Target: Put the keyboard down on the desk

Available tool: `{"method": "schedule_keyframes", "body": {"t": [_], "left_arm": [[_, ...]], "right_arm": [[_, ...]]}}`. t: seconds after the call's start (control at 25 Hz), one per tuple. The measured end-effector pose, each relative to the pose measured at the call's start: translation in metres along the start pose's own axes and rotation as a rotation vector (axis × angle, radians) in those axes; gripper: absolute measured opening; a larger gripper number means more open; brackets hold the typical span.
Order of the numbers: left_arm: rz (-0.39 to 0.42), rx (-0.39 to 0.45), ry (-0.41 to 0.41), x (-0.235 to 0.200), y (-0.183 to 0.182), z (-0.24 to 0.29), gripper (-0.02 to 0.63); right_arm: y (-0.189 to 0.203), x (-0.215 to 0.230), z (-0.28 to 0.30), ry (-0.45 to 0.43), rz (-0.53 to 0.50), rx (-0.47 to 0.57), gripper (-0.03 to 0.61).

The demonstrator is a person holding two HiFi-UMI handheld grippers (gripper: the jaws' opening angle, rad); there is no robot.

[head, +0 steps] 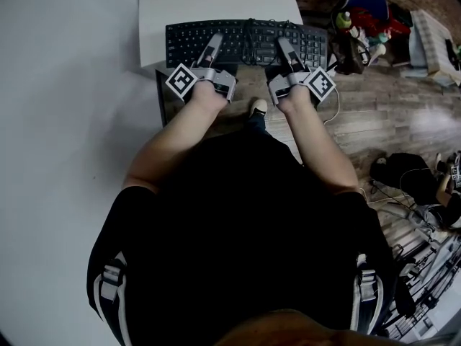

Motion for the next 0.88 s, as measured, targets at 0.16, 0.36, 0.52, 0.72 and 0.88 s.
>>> {"method": "schedule_keyframes", "body": {"t": [0.16,0.36,0.52,0.72,0.88], "left_arm": [[0.004,0.007,0.01,-0.006,-0.001,0.003,0.087],[0.002,0.014,0.015,-0.009,0.001,0.001,0.089],[0.003,0.017,0.01,-0.006,0.001,0.0,0.088],[0.007,0.022,0.008,0.0,0.002,-0.002,0.087],[0.006,0.023,0.014,-0.002,0.002,-0.002,0.089]], "right_arm": [[-0.005,0.008,0.003,-0.005,-0.006,-0.008,0.106],[-0.005,0.01,0.001,-0.003,-0.008,-0.016,0.106],[-0.003,0.008,0.001,0.001,-0.003,-0.02,0.106],[-0.001,0.001,0.001,-0.005,-0.002,-0.028,0.106],[-0.002,0.003,0.001,-0.004,0.002,-0.031,0.106]]}}
Point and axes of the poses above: the fingertips, and each gripper's own axes: z forward along the fingers, x to its right, y out of its underside, the point moved 1 cm from there along -z, backward along the fingers, and after that the axes turned 12 degrees about -x, right-handed, at the moved point
